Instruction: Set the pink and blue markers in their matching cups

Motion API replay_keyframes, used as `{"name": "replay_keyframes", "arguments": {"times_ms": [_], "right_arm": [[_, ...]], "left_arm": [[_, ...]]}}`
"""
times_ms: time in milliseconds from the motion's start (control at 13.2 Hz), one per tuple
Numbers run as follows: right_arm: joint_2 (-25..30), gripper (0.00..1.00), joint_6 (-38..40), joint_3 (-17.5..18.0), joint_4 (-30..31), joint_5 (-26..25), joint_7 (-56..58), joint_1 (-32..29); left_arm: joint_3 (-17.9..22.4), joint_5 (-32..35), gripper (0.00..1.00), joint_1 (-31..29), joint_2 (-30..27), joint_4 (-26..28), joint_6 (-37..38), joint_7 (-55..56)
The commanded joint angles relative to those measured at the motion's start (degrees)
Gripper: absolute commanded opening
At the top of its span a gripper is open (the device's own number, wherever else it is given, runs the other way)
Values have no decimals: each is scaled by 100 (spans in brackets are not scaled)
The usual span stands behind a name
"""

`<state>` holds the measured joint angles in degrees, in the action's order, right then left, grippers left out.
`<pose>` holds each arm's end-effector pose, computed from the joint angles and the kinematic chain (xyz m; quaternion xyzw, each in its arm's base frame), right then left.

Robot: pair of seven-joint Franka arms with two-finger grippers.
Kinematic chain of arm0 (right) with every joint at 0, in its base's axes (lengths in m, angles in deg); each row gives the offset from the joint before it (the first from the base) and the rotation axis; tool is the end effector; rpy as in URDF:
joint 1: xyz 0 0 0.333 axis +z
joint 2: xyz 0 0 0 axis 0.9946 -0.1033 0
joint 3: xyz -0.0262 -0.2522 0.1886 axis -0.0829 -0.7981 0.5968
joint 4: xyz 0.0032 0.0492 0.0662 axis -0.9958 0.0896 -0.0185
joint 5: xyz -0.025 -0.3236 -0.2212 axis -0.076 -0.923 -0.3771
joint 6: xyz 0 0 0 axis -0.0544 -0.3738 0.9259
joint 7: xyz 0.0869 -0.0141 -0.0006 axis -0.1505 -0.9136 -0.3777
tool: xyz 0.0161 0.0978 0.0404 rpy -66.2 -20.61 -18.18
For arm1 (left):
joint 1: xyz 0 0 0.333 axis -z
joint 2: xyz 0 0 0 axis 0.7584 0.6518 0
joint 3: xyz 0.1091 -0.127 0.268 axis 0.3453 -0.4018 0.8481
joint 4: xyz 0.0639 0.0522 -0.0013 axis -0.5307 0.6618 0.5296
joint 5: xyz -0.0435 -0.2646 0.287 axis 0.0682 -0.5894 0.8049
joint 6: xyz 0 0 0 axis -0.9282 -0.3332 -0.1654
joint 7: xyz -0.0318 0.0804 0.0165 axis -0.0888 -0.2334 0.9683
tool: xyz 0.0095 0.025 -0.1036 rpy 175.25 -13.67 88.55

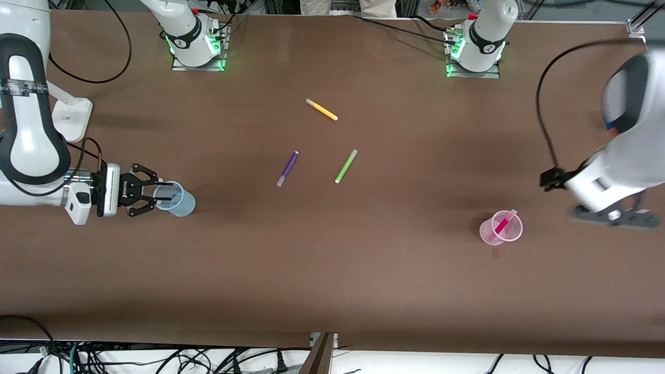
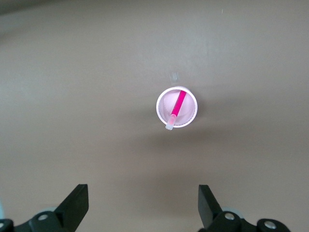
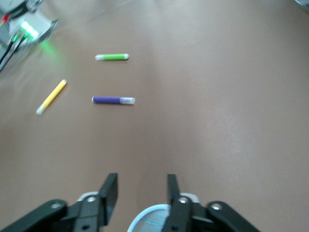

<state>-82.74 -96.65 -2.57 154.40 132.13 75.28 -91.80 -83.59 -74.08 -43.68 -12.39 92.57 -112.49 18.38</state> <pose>0.6405 -0.0396 0.3000 -0.7503 -0.5407 -0.1479 0.3504 0.6502 -0.0094 0.5547 -0.9963 0.0473 0.0414 0.0589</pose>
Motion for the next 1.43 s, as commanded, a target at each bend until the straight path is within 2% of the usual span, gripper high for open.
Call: {"name": "replay_keyframes", "arguments": {"times_ms": [0,151,302,377,604,830,906,981,1132,1358], "right_arm": [[247,100,128,116,-321,-337,-1720,8],[415,100,442,125,-575,-960,-3336,148],[477,100,1170,133,-1215,-1943,-5320,298],[460,100,1540,134,-1488,-2261,-6218,324],[503,100,1982,134,-1684,-2912,-7524,482],[845,100,2140,160,-1597,-3476,-9340,763],[1107,100,2228,169,-1475,-3678,-10017,938],[1553,100,2159,169,-1082,-3845,-10537,1070],[2468,100,1800,169,-281,-3890,-10648,1037],[3174,100,1842,134,-260,-4198,-10648,1036]], "left_arm": [[-44,-371,100,-370,-263,183,-3,-315],[-27,-537,100,-388,-560,567,-213,-318],[-27,-494,100,-415,-1157,1522,-1054,-404],[-44,-450,100,-415,-1482,1858,-1214,-396],[-79,-450,100,-494,-1871,2326,-1207,-370],[-430,-302,100,-749,-2056,2581,-1259,-335],[-440,-292,100,-749,-2178,2765,-1408,-326],[-449,-292,100,-749,-2319,3002,-1505,-326],[-457,-301,100,-758,-2285,2987,-1436,-326],[-457,-292,100,-766,-2215,2899,-1418,-317]]}}
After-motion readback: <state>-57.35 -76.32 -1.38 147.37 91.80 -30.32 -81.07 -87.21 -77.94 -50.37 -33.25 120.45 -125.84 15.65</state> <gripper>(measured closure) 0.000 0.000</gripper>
